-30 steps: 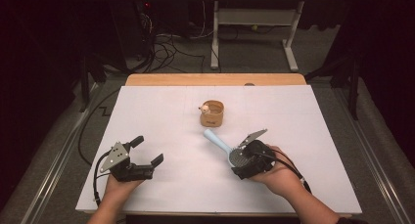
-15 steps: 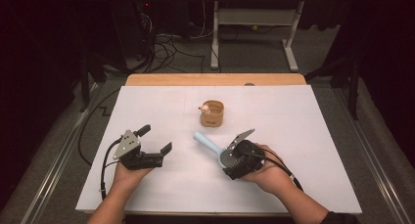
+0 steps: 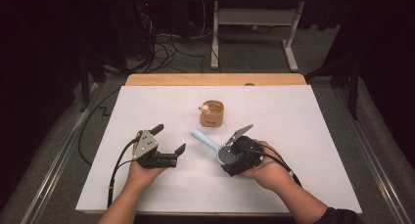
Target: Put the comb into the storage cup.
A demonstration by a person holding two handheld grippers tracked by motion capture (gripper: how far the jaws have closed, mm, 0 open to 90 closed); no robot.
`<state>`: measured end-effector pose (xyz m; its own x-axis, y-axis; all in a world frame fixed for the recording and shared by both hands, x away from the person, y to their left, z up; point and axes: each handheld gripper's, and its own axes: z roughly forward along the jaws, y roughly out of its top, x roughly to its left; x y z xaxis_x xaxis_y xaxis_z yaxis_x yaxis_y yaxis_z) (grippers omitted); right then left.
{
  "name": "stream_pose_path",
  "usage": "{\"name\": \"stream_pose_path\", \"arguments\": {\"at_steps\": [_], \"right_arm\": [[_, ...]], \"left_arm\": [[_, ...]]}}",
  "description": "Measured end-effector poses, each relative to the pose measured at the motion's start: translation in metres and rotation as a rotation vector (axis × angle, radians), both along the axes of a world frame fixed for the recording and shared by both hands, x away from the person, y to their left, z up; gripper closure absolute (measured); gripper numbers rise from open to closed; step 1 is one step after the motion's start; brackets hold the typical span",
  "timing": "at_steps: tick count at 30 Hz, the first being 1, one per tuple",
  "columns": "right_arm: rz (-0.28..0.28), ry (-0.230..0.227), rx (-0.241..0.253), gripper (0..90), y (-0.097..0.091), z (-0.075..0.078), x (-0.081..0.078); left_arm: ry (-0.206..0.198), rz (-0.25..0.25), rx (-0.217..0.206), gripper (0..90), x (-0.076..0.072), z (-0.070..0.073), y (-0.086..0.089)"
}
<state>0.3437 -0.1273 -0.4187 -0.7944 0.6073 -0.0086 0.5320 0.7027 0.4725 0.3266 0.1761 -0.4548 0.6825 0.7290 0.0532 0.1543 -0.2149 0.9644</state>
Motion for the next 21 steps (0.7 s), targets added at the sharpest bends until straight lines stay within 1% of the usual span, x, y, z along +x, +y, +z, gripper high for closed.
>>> {"name": "stream_pose_path", "arguments": {"at_steps": [2, 3, 5, 7, 9, 10, 14, 15, 20, 21], "right_arm": [[0.006, 0.001, -0.001, 20.6, 0.001, 0.000, 0.000], [0.006, 0.002, 0.001, 20.6, 0.002, 0.001, -0.001], [0.013, 0.000, 0.003, 20.6, 0.003, 0.001, -0.002], [0.016, 0.005, -0.003, 20.6, 0.004, 0.000, -0.003], [0.023, 0.010, -0.009, 20.6, 0.005, 0.000, -0.004], [0.030, 0.010, -0.009, 20.6, 0.005, -0.001, -0.004], [0.025, 0.015, 0.002, 20.6, 0.004, 0.001, -0.004], [0.025, 0.013, 0.006, 20.6, 0.003, 0.001, -0.004], [0.028, 0.023, 0.012, 20.6, 0.003, 0.005, -0.005], [0.029, 0.024, 0.010, 20.6, 0.003, 0.006, -0.005]], "left_arm": [[-0.015, -0.001, -0.001, 0.0, -0.004, -0.001, 0.000], [-0.016, -0.002, 0.003, 0.0, -0.006, -0.002, 0.000], [-0.027, -0.006, 0.032, 0.0, -0.010, -0.004, -0.001], [-0.044, -0.010, 0.075, 0.0, -0.013, -0.006, -0.002], [-0.061, -0.029, 0.108, 0.0, -0.017, -0.009, -0.005], [-0.061, -0.038, 0.118, 0.0, -0.017, -0.010, -0.005], [-0.056, -0.056, 0.137, 0.1, -0.020, -0.013, -0.009], [-0.060, -0.057, 0.155, 0.2, -0.021, -0.014, -0.009], [-0.071, -0.044, 0.154, 1.0, -0.027, -0.015, -0.008], [-0.072, -0.044, 0.164, 1.0, -0.028, -0.015, -0.007]]}}
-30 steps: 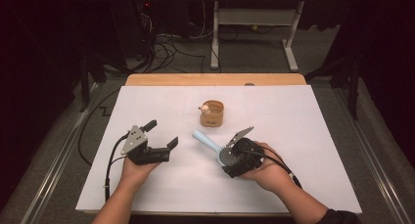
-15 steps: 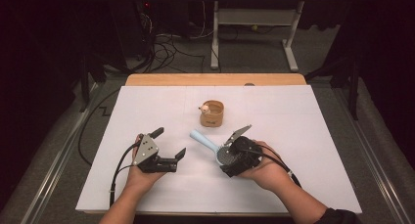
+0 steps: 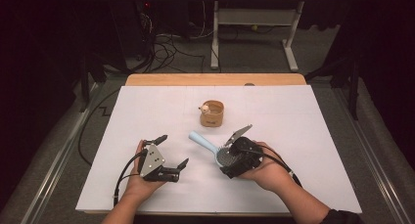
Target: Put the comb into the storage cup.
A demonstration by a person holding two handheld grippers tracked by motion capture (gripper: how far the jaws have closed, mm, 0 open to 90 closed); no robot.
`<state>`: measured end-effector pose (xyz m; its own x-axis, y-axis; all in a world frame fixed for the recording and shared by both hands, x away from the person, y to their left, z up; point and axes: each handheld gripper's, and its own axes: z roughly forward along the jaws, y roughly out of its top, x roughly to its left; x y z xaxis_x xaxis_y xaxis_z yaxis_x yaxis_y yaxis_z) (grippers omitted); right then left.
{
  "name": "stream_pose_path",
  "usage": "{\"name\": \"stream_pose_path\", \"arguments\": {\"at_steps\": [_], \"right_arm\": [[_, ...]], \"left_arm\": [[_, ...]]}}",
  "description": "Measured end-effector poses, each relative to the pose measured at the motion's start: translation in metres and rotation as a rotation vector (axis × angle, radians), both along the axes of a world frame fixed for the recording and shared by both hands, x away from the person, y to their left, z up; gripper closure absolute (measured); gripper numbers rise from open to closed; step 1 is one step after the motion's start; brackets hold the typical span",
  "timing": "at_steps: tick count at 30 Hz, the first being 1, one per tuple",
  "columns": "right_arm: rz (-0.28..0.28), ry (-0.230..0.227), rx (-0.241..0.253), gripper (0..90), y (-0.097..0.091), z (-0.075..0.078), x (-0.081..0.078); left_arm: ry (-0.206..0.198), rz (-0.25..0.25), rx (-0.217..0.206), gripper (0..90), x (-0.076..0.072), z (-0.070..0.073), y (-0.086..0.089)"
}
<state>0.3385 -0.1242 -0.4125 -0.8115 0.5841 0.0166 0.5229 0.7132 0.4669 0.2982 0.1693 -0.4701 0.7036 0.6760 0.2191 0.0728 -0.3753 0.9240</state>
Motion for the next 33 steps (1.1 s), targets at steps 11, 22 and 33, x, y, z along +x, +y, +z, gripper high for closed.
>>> {"name": "stream_pose_path", "arguments": {"at_steps": [11, 22, 33], "right_arm": [[0.019, -0.003, -0.006, 20.5, 0.009, 0.006, 0.001], [0.042, 0.008, -0.004, 20.5, 0.020, 0.005, 0.000], [0.065, 0.023, -0.027, 20.7, 0.025, 0.001, 0.001]], "left_arm": [[-0.043, 0.000, 0.113, 1.0, -0.007, -0.009, -0.005], [-0.061, 0.006, 0.133, 1.7, -0.006, -0.010, -0.007], [-0.091, 0.004, 0.163, 2.9, -0.007, -0.011, -0.008]]}}
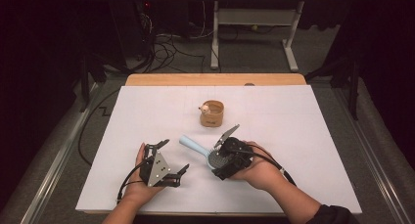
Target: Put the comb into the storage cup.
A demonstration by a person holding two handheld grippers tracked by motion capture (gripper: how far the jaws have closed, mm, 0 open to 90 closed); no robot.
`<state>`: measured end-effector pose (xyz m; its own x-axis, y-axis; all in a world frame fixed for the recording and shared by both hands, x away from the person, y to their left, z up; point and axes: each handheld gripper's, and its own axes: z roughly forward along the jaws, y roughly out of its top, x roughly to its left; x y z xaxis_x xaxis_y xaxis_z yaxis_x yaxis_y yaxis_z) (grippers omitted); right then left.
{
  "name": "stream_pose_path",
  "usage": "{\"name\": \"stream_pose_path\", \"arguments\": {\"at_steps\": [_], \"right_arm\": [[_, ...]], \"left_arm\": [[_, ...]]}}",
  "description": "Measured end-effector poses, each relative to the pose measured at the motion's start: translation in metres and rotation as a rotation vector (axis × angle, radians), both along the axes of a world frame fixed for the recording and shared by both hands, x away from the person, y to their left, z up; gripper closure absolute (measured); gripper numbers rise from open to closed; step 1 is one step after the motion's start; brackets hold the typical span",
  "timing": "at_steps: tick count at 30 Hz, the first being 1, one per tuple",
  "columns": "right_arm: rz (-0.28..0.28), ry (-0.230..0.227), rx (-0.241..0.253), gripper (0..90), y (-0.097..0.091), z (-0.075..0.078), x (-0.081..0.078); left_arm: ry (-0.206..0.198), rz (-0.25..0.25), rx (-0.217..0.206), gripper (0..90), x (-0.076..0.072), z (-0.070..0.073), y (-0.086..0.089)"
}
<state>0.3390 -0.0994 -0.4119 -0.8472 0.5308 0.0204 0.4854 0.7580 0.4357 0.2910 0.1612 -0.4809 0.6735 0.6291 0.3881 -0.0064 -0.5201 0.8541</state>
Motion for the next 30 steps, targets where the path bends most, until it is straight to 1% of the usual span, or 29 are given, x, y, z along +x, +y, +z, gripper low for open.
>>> {"name": "stream_pose_path", "arguments": {"at_steps": [7, 10, 15, 24, 30], "right_arm": [[0.002, 0.006, 0.003, 20.6, -0.0001, 0.0010, 0.0007], [-0.001, 0.007, 0.006, 20.6, 0.0000, 0.0016, 0.0007], [0.001, 0.008, 0.010, 20.6, 0.0006, 0.0027, 0.0014], [0.018, 0.009, 0.003, 20.6, 0.0048, 0.0020, 0.0010], [0.025, 0.006, -0.002, 20.6, 0.0081, 0.0019, 0.0030]], "left_arm": [[-0.010, 0.001, 0.007, 3.0, 0.0000, -0.0004, -0.0014], [-0.022, -0.005, 0.032, 3.2, -0.0008, -0.0012, -0.0031], [-0.043, -0.009, 0.063, 3.1, -0.0021, -0.0021, -0.0059], [-0.055, -0.003, 0.066, 3.6, -0.0025, -0.0015, -0.0055], [-0.064, -0.004, 0.087, 3.8, -0.0034, -0.0015, -0.0060]]}}
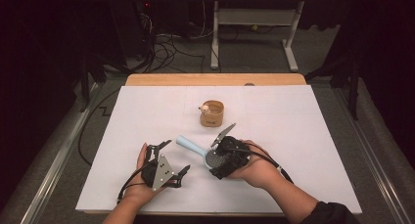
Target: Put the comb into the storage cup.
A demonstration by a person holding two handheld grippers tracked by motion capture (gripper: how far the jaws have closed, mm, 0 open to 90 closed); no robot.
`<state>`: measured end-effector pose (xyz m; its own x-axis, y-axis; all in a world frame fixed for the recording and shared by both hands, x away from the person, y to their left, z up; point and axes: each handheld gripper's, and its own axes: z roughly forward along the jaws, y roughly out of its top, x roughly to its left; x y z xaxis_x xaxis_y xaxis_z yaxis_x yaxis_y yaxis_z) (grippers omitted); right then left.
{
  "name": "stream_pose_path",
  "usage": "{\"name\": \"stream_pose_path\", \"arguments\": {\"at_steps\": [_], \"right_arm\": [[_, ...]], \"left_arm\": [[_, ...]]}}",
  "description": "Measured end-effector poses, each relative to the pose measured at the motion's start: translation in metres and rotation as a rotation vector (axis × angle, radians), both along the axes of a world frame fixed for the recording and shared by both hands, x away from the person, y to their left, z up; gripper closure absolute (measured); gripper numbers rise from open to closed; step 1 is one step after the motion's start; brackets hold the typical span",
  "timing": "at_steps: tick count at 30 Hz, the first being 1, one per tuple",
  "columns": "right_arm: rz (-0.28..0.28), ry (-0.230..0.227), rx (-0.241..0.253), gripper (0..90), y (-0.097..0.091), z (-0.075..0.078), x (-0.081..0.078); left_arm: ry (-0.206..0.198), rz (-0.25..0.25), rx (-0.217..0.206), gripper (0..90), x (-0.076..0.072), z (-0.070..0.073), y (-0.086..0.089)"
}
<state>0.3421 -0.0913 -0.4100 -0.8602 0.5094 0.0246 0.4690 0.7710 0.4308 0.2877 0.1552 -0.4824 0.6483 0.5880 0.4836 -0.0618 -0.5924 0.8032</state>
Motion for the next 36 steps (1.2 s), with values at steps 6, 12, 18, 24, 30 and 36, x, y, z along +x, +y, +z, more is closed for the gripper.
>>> {"name": "stream_pose_path", "arguments": {"at_steps": [6, 12, 18, 24, 30, 36], "right_arm": [[0.007, 0.007, -0.002, 20.6, 0.004, -0.003, 0.001], [0.022, 0.009, -0.009, 20.6, 0.009, -0.004, 0.000], [0.028, 0.012, 0.002, 20.6, 0.012, -0.005, 0.001], [0.032, 0.017, -0.001, 20.6, 0.015, -0.005, 0.000], [0.039, 0.020, -0.002, 20.6, 0.018, -0.006, 0.000], [0.051, 0.019, 0.005, 20.6, 0.025, -0.004, 0.000]], "left_arm": [[-0.016, 0.000, 0.002, 3.9, -0.001, 0.000, 0.000], [-0.024, 0.002, 0.007, 4.4, -0.001, 0.001, -0.001], [-0.030, 0.000, 0.025, 5.3, -0.002, 0.000, -0.003], [-0.040, -0.004, 0.037, 5.5, -0.003, 0.000, -0.004], [-0.055, 0.000, 0.051, 5.8, -0.004, 0.000, -0.005], [-0.061, 0.008, 0.055, 6.3, -0.003, 0.001, -0.004]]}}
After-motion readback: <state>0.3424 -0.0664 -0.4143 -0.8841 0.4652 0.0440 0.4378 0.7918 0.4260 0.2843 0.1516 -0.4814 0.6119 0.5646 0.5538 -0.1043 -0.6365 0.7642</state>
